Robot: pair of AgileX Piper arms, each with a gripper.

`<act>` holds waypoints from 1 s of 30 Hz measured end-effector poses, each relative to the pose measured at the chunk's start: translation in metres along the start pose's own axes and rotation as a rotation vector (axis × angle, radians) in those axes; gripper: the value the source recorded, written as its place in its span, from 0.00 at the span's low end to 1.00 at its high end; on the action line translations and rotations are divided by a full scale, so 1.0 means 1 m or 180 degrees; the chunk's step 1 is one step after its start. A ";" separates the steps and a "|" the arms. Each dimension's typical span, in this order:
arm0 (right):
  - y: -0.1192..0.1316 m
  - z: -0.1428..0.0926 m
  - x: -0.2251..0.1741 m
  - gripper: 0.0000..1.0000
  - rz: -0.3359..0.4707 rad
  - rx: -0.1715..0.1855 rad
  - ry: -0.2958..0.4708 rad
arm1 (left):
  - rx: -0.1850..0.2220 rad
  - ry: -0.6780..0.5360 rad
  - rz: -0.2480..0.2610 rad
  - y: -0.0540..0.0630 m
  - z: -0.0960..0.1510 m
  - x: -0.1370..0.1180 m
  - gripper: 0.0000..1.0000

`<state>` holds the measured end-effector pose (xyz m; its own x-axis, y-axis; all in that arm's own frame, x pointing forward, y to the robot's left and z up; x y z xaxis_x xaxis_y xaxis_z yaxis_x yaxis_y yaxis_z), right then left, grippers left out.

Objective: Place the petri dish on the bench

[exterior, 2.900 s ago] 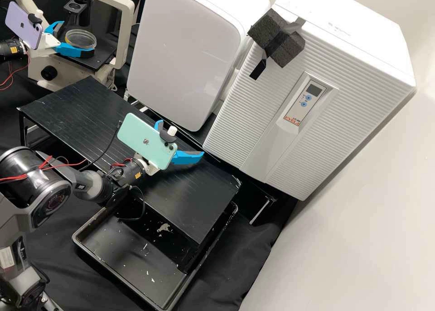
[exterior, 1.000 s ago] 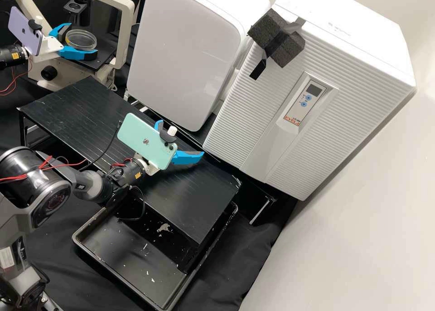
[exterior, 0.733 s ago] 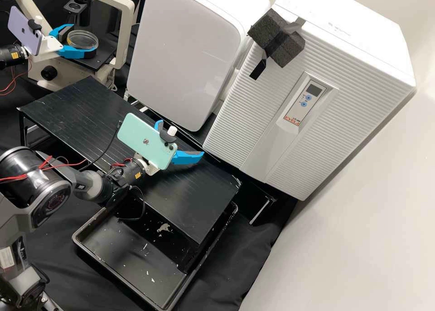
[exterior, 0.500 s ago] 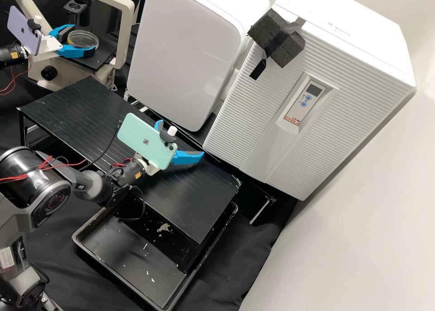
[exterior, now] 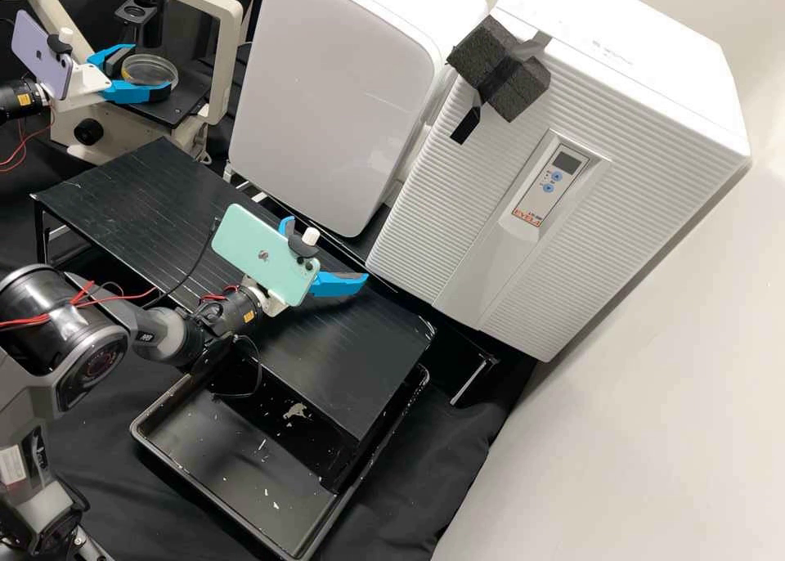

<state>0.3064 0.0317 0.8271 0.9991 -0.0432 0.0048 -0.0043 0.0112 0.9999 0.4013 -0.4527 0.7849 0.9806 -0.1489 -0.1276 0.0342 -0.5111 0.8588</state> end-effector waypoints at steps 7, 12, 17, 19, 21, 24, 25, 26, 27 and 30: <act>0.000 0.000 0.000 1.00 0.0000 0.0000 0.0000 | -0.0041 -0.0101 -0.0094 0.005 0.006 -0.013 0.00; 0.000 0.000 0.000 1.00 0.0000 0.0000 0.0000 | -0.0064 -0.0115 -0.0176 0.011 0.011 -0.024 0.00; 0.000 0.000 0.000 1.00 0.0000 0.0000 0.0000 | -0.0086 -0.0154 -0.0240 0.017 0.015 -0.033 0.00; 0.000 0.000 0.000 1.00 0.0000 0.0000 0.0000 | -0.0093 -0.0172 -0.0259 0.018 0.016 -0.034 0.00; 0.000 0.000 0.000 1.00 0.0000 0.0000 0.0000 | -0.0104 -0.0167 -0.0262 0.019 0.017 -0.034 0.00; 0.000 0.000 0.000 1.00 0.0000 0.0000 0.0000 | -0.0122 -0.0162 -0.0279 0.020 0.017 -0.036 0.00; 0.000 0.000 0.000 1.00 0.0000 0.0000 0.0000 | -0.0141 -0.0172 -0.0287 0.020 0.018 -0.037 0.00; 0.000 0.000 0.000 1.00 0.0000 0.0000 0.0000 | -0.0152 -0.0181 -0.0288 0.020 0.018 -0.038 0.00; 0.000 0.000 0.000 1.00 0.0000 0.0000 0.0000 | -0.0155 -0.0201 -0.0289 0.022 0.019 -0.039 0.00; 0.000 0.000 0.000 1.00 0.0000 0.0000 0.0000 | -0.0173 -0.0232 -0.0319 0.022 0.023 -0.040 0.00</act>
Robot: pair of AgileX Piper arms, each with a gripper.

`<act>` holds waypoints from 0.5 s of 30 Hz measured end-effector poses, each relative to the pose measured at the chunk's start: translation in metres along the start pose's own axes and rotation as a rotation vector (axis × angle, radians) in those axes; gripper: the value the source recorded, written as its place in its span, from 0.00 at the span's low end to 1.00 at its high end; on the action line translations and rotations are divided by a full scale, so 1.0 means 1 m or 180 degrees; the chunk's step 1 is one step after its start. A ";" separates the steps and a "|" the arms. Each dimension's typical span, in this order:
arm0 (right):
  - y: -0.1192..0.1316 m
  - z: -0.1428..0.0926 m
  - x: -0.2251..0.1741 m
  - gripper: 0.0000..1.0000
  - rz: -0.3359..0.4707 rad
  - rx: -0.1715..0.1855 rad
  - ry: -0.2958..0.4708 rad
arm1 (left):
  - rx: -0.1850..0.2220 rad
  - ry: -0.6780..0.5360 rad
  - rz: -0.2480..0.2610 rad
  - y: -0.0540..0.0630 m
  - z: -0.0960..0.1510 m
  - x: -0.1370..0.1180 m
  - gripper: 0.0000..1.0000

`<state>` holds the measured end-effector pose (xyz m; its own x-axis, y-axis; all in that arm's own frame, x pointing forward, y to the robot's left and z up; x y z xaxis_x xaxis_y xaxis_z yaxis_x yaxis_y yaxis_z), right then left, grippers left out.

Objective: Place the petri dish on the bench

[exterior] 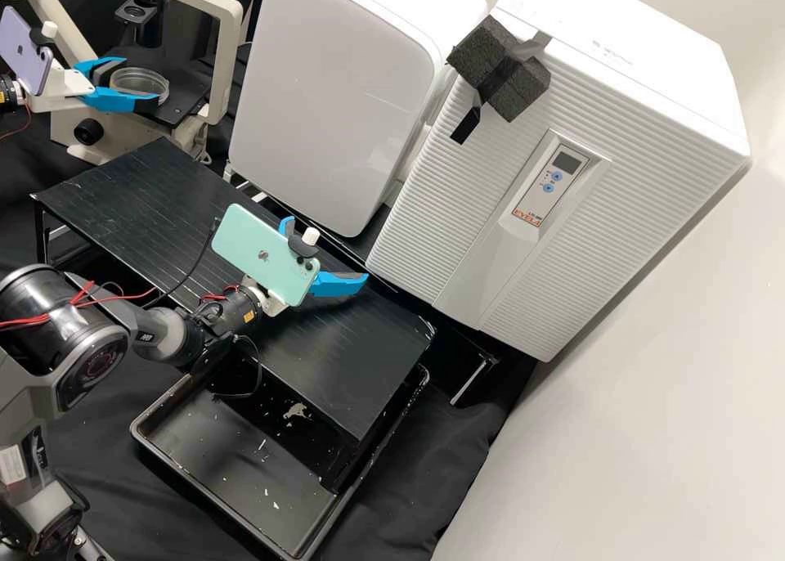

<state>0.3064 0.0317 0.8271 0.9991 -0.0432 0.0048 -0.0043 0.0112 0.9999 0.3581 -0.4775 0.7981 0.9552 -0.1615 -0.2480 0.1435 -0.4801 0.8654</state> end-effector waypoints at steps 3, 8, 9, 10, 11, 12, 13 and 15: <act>0.000 0.000 0.000 1.00 0.0000 0.0000 0.0000 | 0.0026 -0.0082 -0.0040 0.000 0.008 0.000 0.00; 0.000 0.000 0.000 1.00 0.0000 0.0000 0.0000 | 0.0150 -0.0327 -0.0159 -0.005 0.030 0.001 0.00; 0.000 0.000 0.000 1.00 0.0000 0.0000 0.0000 | 0.0184 -0.0384 -0.0175 -0.005 0.034 0.001 0.00; 0.000 0.000 0.000 1.00 0.0000 0.0000 0.0000 | 0.0204 -0.0436 -0.0197 -0.006 0.039 0.001 0.00; 0.000 0.000 0.000 1.00 0.0000 0.0000 0.0000 | 0.0233 -0.0488 -0.0210 -0.007 0.042 0.001 0.00; 0.000 0.000 0.000 1.00 0.0000 0.0000 0.0000 | 0.0266 -0.0550 -0.0236 -0.008 0.047 0.001 0.00; 0.000 0.000 0.000 1.00 0.0000 0.0000 0.0000 | 0.0291 -0.0607 -0.0262 -0.010 0.052 0.001 0.00; 0.000 0.000 0.000 1.00 0.0000 0.0000 0.0000 | 0.0332 -0.0757 -0.0319 -0.012 0.063 0.002 0.00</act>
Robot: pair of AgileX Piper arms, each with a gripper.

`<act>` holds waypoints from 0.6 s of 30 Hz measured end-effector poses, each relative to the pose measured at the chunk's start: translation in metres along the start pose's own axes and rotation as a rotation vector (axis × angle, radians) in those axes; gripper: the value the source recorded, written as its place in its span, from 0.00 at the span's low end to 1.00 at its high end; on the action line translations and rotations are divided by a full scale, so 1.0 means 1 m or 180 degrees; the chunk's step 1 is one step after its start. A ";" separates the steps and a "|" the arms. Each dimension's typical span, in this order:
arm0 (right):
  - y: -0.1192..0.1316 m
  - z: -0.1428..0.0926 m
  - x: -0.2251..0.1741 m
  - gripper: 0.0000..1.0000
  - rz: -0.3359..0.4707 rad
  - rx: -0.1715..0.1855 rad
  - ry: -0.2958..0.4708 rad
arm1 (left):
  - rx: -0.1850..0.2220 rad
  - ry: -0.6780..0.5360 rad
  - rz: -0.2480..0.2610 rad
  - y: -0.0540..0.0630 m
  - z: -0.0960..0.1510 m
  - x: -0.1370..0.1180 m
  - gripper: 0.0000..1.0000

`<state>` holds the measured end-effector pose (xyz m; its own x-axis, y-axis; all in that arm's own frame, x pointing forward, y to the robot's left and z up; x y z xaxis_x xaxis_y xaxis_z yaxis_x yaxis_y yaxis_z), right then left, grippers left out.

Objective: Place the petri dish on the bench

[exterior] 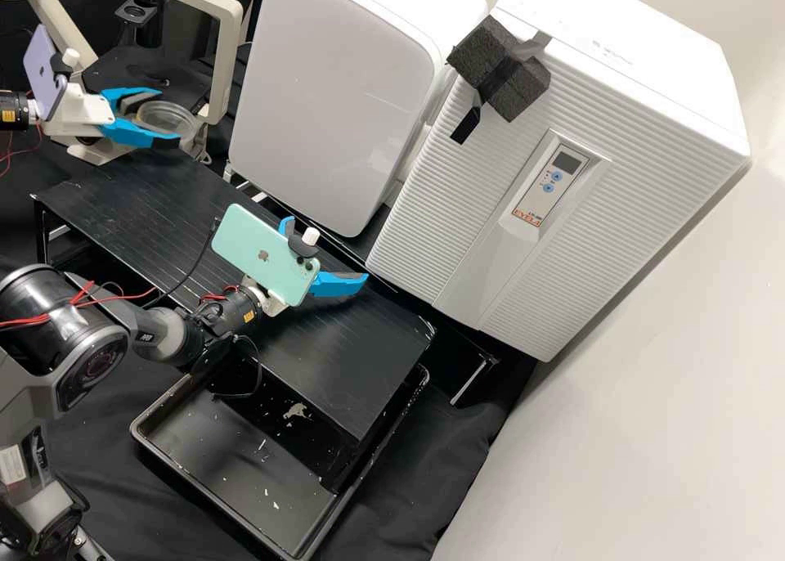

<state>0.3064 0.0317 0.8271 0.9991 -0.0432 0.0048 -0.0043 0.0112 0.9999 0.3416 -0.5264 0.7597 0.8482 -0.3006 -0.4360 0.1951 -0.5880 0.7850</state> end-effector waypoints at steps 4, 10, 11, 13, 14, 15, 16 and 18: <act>0.000 0.000 0.000 1.00 0.0000 0.0000 0.0000 | -0.0001 -0.0191 -0.0048 0.002 0.018 0.002 0.00; 0.000 0.000 0.000 1.00 0.0000 0.0000 0.0000 | 0.0116 -0.0579 -0.0080 0.005 0.051 0.004 0.00; 0.000 0.000 0.000 1.00 0.0000 0.0000 0.0000 | 0.0145 -0.0643 -0.0096 0.005 0.056 0.004 0.00; 0.000 0.000 0.000 1.00 0.0000 0.0000 0.0000 | 0.0226 -0.0765 -0.0112 0.006 0.065 0.003 0.00; 0.000 0.000 0.000 1.00 0.0000 0.0000 0.0000 | 0.0246 -0.0813 -0.0110 0.006 0.070 0.002 0.00; 0.000 0.000 0.000 1.00 0.0000 0.0000 0.0000 | 0.0265 -0.0853 -0.0114 0.006 0.074 0.002 0.00; 0.000 0.000 0.000 1.00 0.0000 0.0000 0.0000 | 0.0272 -0.0874 -0.0122 0.005 0.075 0.002 0.00; 0.000 0.000 0.000 1.00 0.0000 0.0000 0.0000 | 0.0285 -0.0879 -0.0121 0.005 0.076 0.002 0.00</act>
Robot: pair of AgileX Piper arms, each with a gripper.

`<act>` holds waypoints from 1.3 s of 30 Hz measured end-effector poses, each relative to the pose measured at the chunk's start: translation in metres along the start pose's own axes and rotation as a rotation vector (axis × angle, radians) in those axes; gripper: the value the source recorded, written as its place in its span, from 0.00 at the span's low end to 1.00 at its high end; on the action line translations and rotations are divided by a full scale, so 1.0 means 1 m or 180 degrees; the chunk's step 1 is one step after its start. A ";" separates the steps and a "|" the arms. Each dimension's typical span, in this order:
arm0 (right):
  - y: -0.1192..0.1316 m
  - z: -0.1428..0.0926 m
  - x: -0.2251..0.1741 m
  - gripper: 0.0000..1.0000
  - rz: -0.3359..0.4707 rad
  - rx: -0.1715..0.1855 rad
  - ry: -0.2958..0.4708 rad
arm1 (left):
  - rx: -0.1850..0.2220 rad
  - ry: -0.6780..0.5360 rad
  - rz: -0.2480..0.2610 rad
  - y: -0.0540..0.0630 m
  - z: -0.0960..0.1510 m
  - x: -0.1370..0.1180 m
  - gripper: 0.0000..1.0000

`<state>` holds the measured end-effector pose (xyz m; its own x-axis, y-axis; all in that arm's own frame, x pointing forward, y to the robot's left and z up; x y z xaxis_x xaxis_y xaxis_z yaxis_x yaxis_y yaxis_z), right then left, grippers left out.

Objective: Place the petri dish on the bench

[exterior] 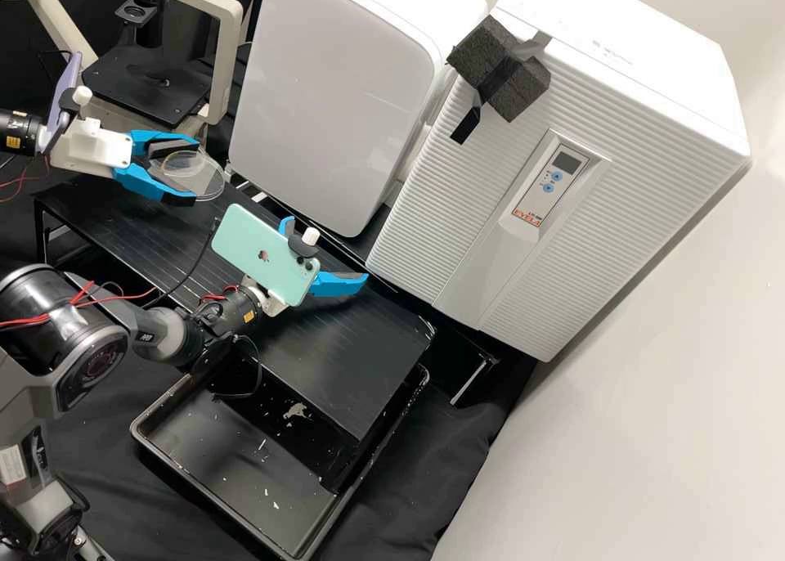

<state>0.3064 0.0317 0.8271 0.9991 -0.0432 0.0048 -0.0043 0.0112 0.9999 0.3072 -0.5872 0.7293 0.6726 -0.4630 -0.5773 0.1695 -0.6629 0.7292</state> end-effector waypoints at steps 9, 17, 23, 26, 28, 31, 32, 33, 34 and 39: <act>0.000 0.000 0.000 1.00 0.0000 0.0000 0.0000 | 0.0098 0.0417 0.0105 -0.001 -0.022 -0.010 0.00; 0.000 0.000 0.000 1.00 0.0000 0.0000 0.0000 | -0.0069 0.0828 0.0186 -0.002 -0.054 -0.021 0.00; 0.000 0.000 0.000 1.00 0.0000 0.0000 0.0000 | -0.0189 0.0852 0.0118 -0.010 -0.060 -0.020 0.00; 0.000 0.000 0.000 1.00 0.0000 0.0000 0.0000 | -0.0276 0.0834 0.0100 -0.012 -0.060 -0.019 0.00; 0.000 0.000 0.000 1.00 0.0000 0.0000 0.0000 | -0.0276 0.0812 0.0088 -0.013 -0.059 -0.019 0.00; 0.000 0.000 0.000 1.00 0.0000 0.0000 0.0000 | -0.0365 0.0784 0.0083 -0.013 -0.058 -0.019 0.00; 0.000 0.000 0.000 1.00 0.0000 0.0000 0.0000 | -0.0392 0.0778 0.0081 -0.013 -0.058 -0.019 0.00; 0.000 0.000 0.000 1.00 0.0000 0.0000 0.0000 | -0.0415 0.0782 0.0083 -0.013 -0.059 -0.020 0.00; 0.000 0.000 0.000 1.00 0.0000 0.0000 0.0000 | -0.0451 0.0781 0.0087 -0.013 -0.059 -0.020 0.00; 0.000 0.000 0.000 1.00 0.0000 0.0000 0.0000 | -0.0528 0.0784 0.0086 -0.015 -0.060 -0.019 0.00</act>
<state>0.3064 0.0317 0.8271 0.9991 -0.0432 0.0048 -0.0043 0.0112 0.9999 0.3356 -0.5331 0.7516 0.8295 -0.3091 -0.4651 0.2509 -0.5378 0.8049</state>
